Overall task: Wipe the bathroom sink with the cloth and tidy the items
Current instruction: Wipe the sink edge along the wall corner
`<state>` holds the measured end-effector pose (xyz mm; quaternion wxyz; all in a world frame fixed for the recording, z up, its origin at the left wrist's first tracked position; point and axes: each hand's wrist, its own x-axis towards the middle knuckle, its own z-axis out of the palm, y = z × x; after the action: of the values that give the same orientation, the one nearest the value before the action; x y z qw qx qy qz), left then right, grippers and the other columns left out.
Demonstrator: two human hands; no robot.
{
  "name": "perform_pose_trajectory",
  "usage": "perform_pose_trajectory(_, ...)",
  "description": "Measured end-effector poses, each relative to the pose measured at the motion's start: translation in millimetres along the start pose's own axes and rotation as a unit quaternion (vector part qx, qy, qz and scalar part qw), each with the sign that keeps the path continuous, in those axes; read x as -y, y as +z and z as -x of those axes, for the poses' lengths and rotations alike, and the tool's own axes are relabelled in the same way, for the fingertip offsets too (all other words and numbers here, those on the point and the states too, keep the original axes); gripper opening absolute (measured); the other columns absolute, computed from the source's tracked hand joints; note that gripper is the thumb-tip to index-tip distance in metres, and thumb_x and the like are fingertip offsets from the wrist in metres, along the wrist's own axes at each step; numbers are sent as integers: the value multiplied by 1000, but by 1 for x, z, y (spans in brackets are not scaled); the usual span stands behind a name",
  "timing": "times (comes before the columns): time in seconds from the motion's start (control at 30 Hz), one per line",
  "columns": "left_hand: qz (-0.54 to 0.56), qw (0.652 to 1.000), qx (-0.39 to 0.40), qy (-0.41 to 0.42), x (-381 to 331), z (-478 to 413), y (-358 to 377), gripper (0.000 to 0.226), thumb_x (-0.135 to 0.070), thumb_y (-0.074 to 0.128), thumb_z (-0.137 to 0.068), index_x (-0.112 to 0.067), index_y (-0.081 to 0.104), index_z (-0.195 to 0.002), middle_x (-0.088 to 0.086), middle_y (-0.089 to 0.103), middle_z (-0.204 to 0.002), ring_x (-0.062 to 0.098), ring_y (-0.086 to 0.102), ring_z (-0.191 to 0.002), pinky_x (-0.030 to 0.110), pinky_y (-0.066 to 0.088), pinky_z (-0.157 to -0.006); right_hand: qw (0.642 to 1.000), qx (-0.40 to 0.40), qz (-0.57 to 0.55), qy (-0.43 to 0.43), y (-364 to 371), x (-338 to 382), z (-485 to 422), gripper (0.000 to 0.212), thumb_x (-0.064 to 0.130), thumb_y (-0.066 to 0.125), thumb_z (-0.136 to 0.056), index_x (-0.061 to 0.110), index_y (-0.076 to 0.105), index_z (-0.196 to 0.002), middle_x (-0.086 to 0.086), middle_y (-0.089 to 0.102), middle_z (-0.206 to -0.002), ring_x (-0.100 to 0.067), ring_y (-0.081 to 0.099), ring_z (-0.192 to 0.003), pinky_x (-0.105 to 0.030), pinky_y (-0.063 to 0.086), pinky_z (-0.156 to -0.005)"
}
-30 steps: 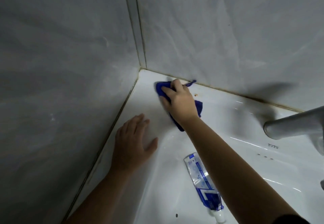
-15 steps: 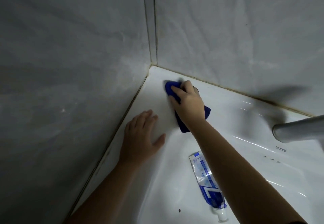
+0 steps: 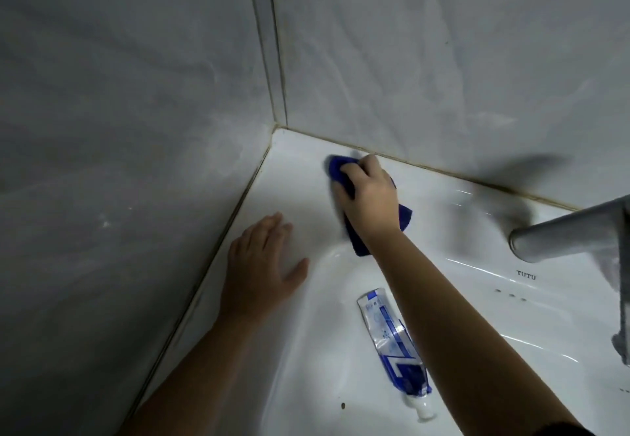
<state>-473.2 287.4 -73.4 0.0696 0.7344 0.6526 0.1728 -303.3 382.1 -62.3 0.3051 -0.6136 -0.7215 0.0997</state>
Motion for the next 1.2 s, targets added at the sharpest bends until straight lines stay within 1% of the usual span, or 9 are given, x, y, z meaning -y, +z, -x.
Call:
perform_pose_trajectory(0.1,8,1000,-6,-1,0,0,-1,55,-48,49,-74,-9,64,-109,12,61,-120,31,58,-106,39,45,-84,998,-43,7,44,-15,-20,23,28,22,59,-81,6,66,-103,-17,58,-104,-36,57,-88,-34,46,-73)
perform_pose_trajectory(0.27,11,1000,-14,-3,-3,1,-2,53,-46,48,-72,-9,65,-106,12,61,-119,29,56,-106,38,44,-83,943,-179,87,265,-70,-74,75,25,14,61,-83,0,64,-104,-25,55,-104,-42,55,-85,-40,45,-70)
perform_pose_trajectory(0.53,-6,1000,-8,7,-1,0,-1,55,-48,47,-75,-8,64,-109,12,61,-120,30,58,-105,37,45,-83,995,-81,61,20,-1,0,37,34,30,47,-80,7,67,-96,-17,61,-95,-36,57,-72,-36,49,-54)
perform_pose_trajectory(0.67,9,1000,-10,-3,-1,1,-2,54,-48,48,-72,-9,63,-108,10,61,-120,27,54,-106,34,37,-82,957,-190,120,185,-55,-59,89,28,19,53,-83,0,64,-100,-26,58,-96,-42,56,-74,-41,50,-58)
perform_pose_trajectory(0.8,15,1000,-13,1,-1,1,0,55,-47,48,-73,-9,63,-109,10,59,-122,28,54,-109,35,40,-85,903,-219,106,353,-62,-70,79,28,13,57,-86,1,61,-110,-26,54,-106,-42,53,-84,-37,43,-67)
perform_pose_trajectory(0.9,14,1000,-20,4,0,0,0,56,-48,48,-73,-8,63,-110,11,59,-122,27,52,-111,36,39,-86,917,-249,77,303,-54,-64,62,27,8,63,-78,5,66,-105,-23,58,-104,-39,57,-83,-31,37,-63)
perform_pose_trajectory(1.03,14,1000,-5,-2,-1,0,-1,58,-48,47,-72,-8,62,-111,11,58,-124,29,53,-111,39,42,-86,953,-203,154,165,-72,-82,109,25,12,58,-82,2,66,-103,-22,62,-99,-40,58,-79,-35,48,-61)
perform_pose_trajectory(1.1,13,1000,-4,-4,-1,0,-1,59,-48,47,-72,-8,62,-111,11,58,-123,30,53,-111,40,42,-87,942,-221,157,200,-79,-87,120,25,13,57,-84,-1,64,-104,-23,61,-98,-40,58,-78,-36,48,-63)
perform_pose_trajectory(1.2,13,1000,-7,-1,-1,-1,-1,58,-48,47,-72,-7,63,-110,11,59,-122,30,54,-111,39,42,-86,887,-258,31,381,-69,-81,85,27,20,58,-87,8,60,-111,-7,57,-105,-29,55,-95,-21,35,-72)
